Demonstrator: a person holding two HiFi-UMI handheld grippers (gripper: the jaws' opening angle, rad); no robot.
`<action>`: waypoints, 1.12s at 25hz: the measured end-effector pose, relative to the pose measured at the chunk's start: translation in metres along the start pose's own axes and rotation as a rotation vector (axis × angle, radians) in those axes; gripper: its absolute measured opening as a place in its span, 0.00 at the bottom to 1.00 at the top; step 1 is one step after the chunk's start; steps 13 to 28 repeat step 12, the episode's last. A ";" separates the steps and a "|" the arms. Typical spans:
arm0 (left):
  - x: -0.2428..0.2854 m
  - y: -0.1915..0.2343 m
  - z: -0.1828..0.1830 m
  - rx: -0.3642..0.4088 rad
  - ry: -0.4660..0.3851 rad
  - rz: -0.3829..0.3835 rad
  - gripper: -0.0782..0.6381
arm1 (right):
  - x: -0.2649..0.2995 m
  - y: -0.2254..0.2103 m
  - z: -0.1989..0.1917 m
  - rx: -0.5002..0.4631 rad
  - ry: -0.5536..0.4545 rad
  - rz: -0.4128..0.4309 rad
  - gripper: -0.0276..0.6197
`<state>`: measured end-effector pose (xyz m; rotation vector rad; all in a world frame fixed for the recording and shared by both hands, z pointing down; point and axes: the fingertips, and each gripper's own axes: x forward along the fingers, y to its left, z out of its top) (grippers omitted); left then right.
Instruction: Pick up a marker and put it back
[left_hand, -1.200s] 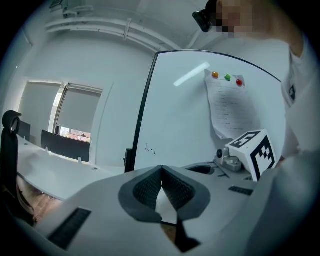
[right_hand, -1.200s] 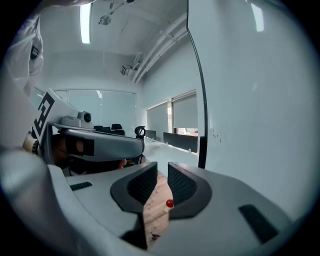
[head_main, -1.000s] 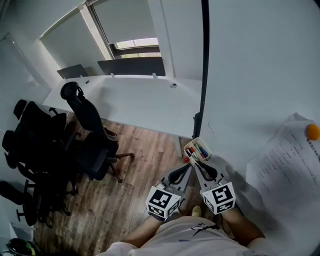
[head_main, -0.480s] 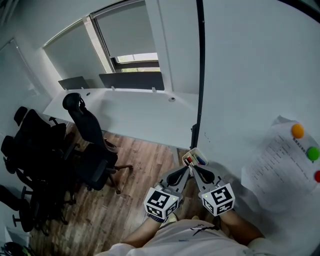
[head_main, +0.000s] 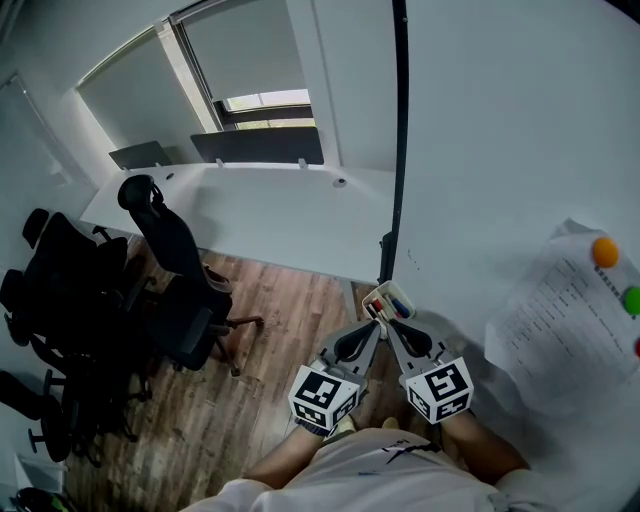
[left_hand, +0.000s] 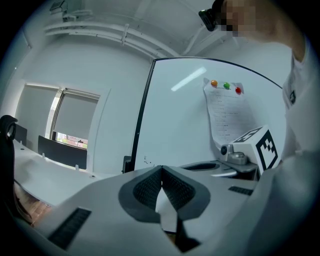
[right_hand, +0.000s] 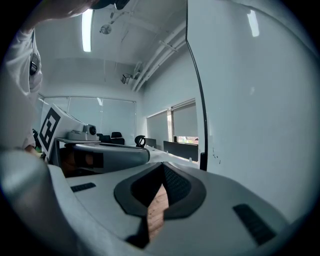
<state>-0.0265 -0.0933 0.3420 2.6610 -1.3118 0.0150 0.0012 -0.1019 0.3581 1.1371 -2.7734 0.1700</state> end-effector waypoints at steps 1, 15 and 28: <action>0.000 0.000 -0.001 -0.001 0.000 0.000 0.12 | 0.000 0.000 -0.001 0.000 0.000 -0.002 0.06; 0.000 0.000 -0.004 -0.008 -0.001 0.000 0.12 | 0.000 -0.003 -0.003 -0.009 0.001 -0.015 0.06; 0.000 0.000 -0.004 -0.008 -0.001 0.000 0.12 | 0.000 -0.003 -0.003 -0.009 0.001 -0.015 0.06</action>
